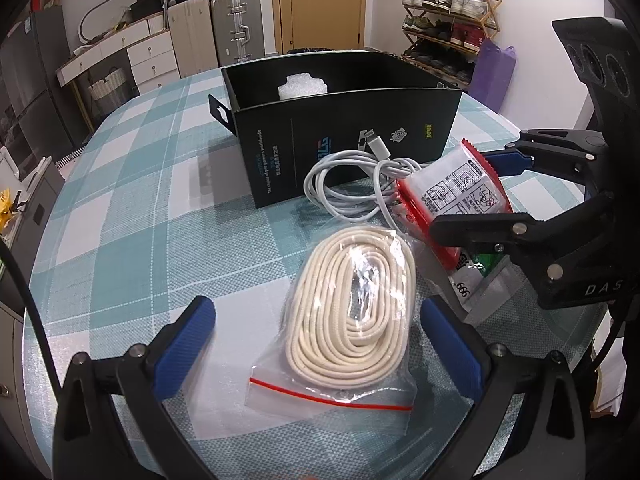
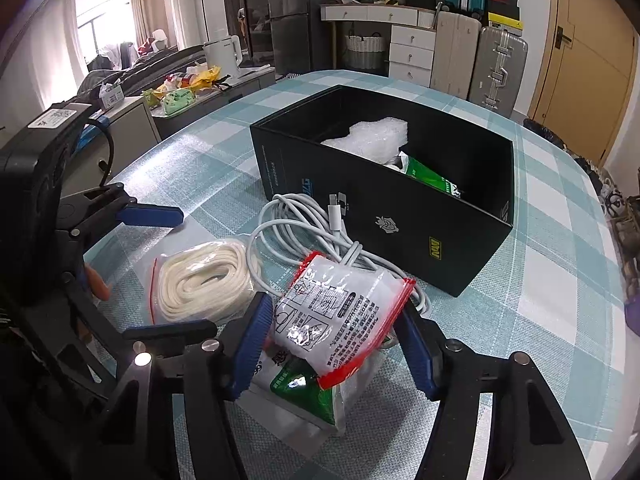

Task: Organize soft objects
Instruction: 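Grasp the white-red medicine packet with the right tool while the left tool grasps the bagged rope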

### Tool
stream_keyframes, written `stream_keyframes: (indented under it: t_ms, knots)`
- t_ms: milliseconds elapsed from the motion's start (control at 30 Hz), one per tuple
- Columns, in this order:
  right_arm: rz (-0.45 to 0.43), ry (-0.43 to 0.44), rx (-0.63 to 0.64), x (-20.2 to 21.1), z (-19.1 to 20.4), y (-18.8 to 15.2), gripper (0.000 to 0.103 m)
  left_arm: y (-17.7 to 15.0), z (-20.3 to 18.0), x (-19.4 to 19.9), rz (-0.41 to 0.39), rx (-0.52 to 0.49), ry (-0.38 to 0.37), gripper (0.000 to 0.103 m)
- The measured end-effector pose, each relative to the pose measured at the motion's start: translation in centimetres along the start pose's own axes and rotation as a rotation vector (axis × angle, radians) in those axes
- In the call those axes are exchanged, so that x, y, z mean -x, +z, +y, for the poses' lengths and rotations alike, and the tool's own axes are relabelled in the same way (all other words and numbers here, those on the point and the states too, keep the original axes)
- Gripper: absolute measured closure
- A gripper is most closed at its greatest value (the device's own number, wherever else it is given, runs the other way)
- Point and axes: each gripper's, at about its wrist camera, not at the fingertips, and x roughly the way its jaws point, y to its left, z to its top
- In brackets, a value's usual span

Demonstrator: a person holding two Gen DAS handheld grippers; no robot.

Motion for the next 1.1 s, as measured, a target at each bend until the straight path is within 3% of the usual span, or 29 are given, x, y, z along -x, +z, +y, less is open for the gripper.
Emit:
stream_keyframes:
  t_ms: [467,633,700,800,1100]
  knots:
    - [-0.04,-0.025,0.003,1.7,-0.8,-0.1,0.042,-0.2,-0.5,0.4,0.002,-0.021,-0.055,0.003]
    - [-0.048,-0.031,0.002,2.1,-0.8,-0.2,0.042,-0.6,-0.5,0.5,0.003,-0.025,-0.069,0.024]
    - [-0.053,-0.031,0.003,2.3,-0.8,-0.3,0.042,-0.7,-0.7,0.8,-0.009,-0.032,-0.069,0.041]
    - [-0.059,-0.031,0.003,2.4,-0.7,-0.3,0.042,-0.8,-0.9,1.2,-0.024,-0.042,-0.11,0.054]
    - [-0.078,-0.04,0.005,3.0,-0.9,-0.2,0.042,-0.4,-0.8,2.7,-0.072,-0.02,-0.127,0.066]
